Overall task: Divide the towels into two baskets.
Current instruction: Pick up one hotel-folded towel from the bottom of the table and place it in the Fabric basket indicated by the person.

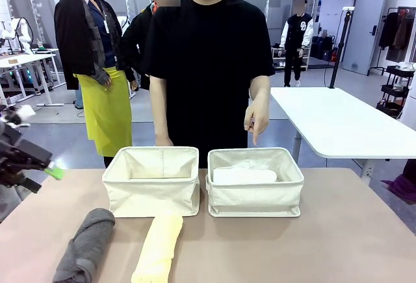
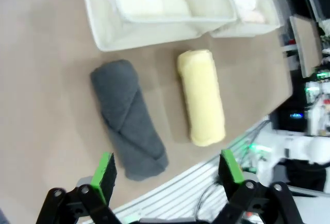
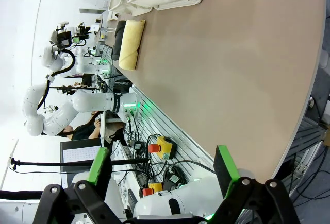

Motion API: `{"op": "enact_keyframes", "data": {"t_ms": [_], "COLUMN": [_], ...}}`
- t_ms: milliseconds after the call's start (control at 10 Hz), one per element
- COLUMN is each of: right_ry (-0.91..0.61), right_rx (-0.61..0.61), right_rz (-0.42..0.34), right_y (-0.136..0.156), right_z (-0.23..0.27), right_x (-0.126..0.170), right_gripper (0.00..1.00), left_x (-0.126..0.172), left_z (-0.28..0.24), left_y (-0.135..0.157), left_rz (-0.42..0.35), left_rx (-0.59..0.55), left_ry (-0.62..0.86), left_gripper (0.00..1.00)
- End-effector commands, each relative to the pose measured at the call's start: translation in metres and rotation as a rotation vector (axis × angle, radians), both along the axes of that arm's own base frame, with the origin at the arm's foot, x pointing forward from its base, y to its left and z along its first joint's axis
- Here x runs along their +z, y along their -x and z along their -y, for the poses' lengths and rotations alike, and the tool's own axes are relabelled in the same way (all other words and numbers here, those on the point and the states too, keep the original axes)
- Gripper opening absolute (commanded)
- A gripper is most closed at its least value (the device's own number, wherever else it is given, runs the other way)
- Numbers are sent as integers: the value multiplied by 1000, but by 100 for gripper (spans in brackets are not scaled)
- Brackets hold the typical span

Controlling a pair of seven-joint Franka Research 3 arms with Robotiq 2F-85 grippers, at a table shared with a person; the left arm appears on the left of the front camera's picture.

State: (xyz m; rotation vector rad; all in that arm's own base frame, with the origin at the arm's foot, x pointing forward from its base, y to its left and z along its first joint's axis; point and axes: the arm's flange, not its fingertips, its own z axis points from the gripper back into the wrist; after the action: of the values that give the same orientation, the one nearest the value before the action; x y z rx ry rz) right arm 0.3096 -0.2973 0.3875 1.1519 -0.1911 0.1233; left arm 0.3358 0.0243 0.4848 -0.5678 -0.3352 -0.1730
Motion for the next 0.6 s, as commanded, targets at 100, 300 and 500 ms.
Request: {"op": "enact_keyframes", "data": {"t_ms": [100, 300, 500], "right_ry": [14, 14, 14], "right_rx": [9, 9, 9], "right_rz": [-4, -4, -4], "right_y": [3, 3, 3], "right_z": [0, 0, 0], "right_x": [3, 3, 3], "right_gripper": [100, 100, 100], "left_x": [-45, -71, -93], "left_z": [29, 41, 51], "left_y": [3, 0, 1], "left_rz": [-71, -85, -97], "left_rx": [28, 91, 143], "left_ry": [-251, -331, -414], "left_gripper": [100, 100, 100]}}
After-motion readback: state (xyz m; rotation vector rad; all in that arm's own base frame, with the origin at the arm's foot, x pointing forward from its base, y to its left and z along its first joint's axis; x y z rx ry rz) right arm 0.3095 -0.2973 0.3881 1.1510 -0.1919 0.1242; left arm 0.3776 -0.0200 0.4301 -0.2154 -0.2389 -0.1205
